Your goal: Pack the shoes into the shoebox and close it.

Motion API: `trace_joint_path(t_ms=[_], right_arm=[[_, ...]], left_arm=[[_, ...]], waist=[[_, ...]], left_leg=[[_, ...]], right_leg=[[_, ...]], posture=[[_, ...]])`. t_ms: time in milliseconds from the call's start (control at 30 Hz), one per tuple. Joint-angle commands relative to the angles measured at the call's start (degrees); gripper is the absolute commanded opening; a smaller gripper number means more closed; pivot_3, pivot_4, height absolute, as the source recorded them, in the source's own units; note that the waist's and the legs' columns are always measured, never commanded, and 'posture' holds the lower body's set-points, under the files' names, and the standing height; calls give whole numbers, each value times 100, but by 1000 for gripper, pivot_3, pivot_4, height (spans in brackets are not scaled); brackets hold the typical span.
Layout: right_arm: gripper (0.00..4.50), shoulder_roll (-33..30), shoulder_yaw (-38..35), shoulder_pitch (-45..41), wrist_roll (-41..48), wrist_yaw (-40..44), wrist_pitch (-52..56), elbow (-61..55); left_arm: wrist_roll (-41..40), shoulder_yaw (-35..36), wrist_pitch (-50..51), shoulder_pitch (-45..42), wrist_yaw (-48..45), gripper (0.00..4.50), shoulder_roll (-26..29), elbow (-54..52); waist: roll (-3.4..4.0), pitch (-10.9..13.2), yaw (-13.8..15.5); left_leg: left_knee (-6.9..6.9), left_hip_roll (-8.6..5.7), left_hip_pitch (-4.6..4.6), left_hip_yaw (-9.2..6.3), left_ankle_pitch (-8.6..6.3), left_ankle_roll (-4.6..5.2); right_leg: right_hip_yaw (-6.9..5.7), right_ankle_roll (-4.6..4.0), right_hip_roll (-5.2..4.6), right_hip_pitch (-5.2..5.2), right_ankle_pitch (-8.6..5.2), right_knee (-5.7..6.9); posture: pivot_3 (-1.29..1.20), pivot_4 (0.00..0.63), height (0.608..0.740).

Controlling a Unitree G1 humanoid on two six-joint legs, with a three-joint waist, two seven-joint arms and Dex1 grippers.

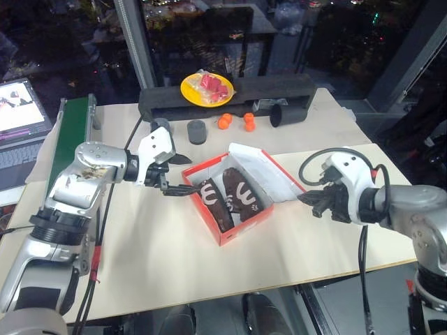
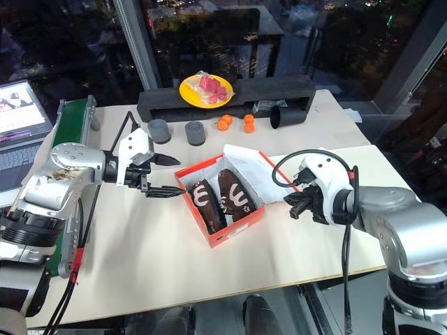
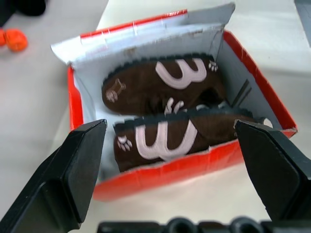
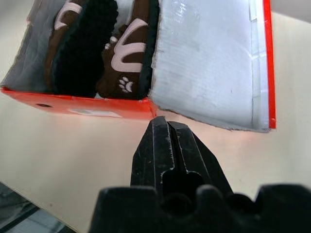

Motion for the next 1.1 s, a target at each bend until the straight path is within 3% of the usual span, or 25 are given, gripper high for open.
trace_joint_path(t_ms=[33,200,433,767,833,933,1100], right_arm=[[48,515,351,940,-386,-558,-1153,224],[48,1300,750,1755,-946,-1225,-2627,1280],[48,2223,527,1409,-1190,-1684,-4589,3184],[48,3560,-522,488,-169,-1479,-6156,4856],[48,3758,-805,419,172,-1478,-6282,4852],[48,4104,-1651,197,1360,-1632,-6146,4536],[48,4073,-2061,66,2234,-1841,-5806,3874]], left_arm=[[115,81,-172,-294,-141,4500,14,146],[230,140,-233,-318,-222,4500,100,182],[167,257,-10,-188,-171,4500,198,-75],[188,291,223,-228,-82,4500,254,-243],[168,292,276,-241,-82,4500,251,-279],[248,222,164,-288,-198,4500,315,-163],[371,215,33,-389,-223,4500,278,110]], waist=[[-8,-5,33],[-8,-4,34],[-9,-6,-21],[-5,-3,-89],[-4,-2,-85],[-2,-1,-74],[1,0,-70]], left_leg=[[0,1,-2,3,-3,4],[2,-8,-15,13,-3,5],[4,-2,13,13,-3,4],[-1,-4,9,8,-3,5],[0,-3,9,8,-3,5],[-1,-4,8,7,-3,5],[-1,-4,8,5,-3,5]], right_leg=[[1,0,0,1,-4,-5],[15,2,-8,-10,-2,-7],[17,1,0,10,-2,5],[20,-2,0,8,0,5],[20,-2,0,7,0,7],[20,-2,-1,7,0,7],[17,-16,-1,7,8,8]], posture=[[0,150,740],[0,150,740],[0,150,740],[0,150,740],[0,150,740],[0,150,740],[0,150,740]])
